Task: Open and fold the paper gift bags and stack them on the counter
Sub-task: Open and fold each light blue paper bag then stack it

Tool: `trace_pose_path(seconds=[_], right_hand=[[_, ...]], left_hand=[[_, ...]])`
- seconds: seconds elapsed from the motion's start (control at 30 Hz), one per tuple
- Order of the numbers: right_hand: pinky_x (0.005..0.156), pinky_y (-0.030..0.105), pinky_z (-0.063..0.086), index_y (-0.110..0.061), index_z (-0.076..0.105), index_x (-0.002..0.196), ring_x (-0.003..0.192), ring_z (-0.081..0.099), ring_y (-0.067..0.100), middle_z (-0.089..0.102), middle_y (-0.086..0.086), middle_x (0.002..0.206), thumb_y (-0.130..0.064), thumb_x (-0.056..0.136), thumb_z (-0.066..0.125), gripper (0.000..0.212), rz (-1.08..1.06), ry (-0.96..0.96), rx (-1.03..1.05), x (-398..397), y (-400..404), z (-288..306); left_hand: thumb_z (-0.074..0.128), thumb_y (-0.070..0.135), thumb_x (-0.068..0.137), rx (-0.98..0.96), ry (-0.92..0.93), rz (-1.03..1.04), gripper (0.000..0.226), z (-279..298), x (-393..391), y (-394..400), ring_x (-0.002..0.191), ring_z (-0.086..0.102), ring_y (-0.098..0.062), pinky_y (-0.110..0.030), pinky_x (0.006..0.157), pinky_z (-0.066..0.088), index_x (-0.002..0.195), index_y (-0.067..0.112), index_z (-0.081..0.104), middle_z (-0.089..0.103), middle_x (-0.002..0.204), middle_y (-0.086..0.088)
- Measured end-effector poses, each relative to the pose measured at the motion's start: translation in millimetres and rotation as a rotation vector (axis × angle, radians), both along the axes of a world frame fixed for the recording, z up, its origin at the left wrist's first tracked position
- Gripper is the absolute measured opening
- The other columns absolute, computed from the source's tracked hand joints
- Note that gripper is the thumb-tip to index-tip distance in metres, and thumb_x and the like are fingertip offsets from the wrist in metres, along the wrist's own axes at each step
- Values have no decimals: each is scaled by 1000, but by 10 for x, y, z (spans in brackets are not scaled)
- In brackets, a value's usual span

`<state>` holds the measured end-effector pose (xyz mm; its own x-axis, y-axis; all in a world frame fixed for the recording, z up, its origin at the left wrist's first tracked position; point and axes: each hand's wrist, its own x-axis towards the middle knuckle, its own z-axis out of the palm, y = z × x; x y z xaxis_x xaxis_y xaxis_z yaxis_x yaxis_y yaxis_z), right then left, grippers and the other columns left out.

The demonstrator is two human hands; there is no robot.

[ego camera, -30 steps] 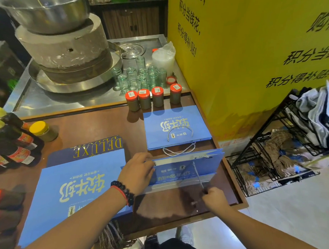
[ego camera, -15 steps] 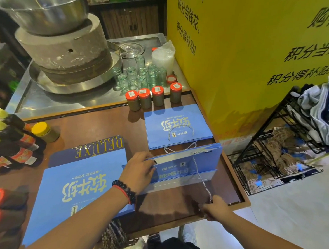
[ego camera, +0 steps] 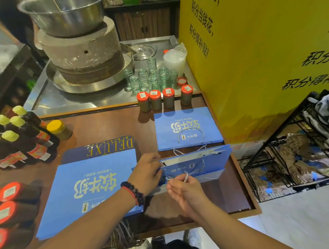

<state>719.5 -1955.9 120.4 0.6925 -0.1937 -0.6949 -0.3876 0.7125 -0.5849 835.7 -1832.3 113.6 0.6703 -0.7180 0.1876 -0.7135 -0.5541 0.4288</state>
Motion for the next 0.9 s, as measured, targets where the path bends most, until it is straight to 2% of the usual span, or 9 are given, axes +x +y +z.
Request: trace_pose_path(seconds=[0.1,0.2,0.4,0.6,0.73,0.9], right_hand=[[57,28,51,-5,55,89,58,55,19,54,10,63,9,89,57,15,-22,-3,25,39,4,31],[59,31,51,-3,61,109,59,55,20,58,11,66,9,91,49,25,-26,32,63,70,10,32],[65,29,59,1,62,108,73,70,21,70,14,78,-5,94,60,15,-75,25,100,88,49,39],[71,30,61,0,59,110,90,73,25,72,19,98,2,95,55,16,-71,67,80,130,90,30],[69,30,60,-7,55,110,87,72,22,71,17,103,0,96,56,16,-54,75,30,182,148,54],[67,27,61,-3,51,119,79,73,18,73,12,95,-7,95,60,26,-38,93,-54,196,190,82]], left_hand=[[74,2,74,0,6,7,4,4,-11,-3,100,60,-32,-36,87,48,76,5,72,64,104,-12],[71,3,77,11,4,20,2,11,-21,-13,103,59,-31,-33,89,45,78,4,73,64,107,-12],[69,6,80,10,16,20,5,16,-53,-3,105,57,-29,-33,89,45,82,4,73,64,108,-10],[70,6,79,8,25,25,4,25,-81,-9,103,58,-30,-35,87,48,79,4,73,64,107,-11],[67,7,79,11,27,25,6,32,-102,-8,102,58,-29,-34,87,47,76,5,72,64,108,-10],[63,10,81,5,35,18,12,44,-129,5,102,57,-28,-37,87,49,78,5,73,64,109,-10]])
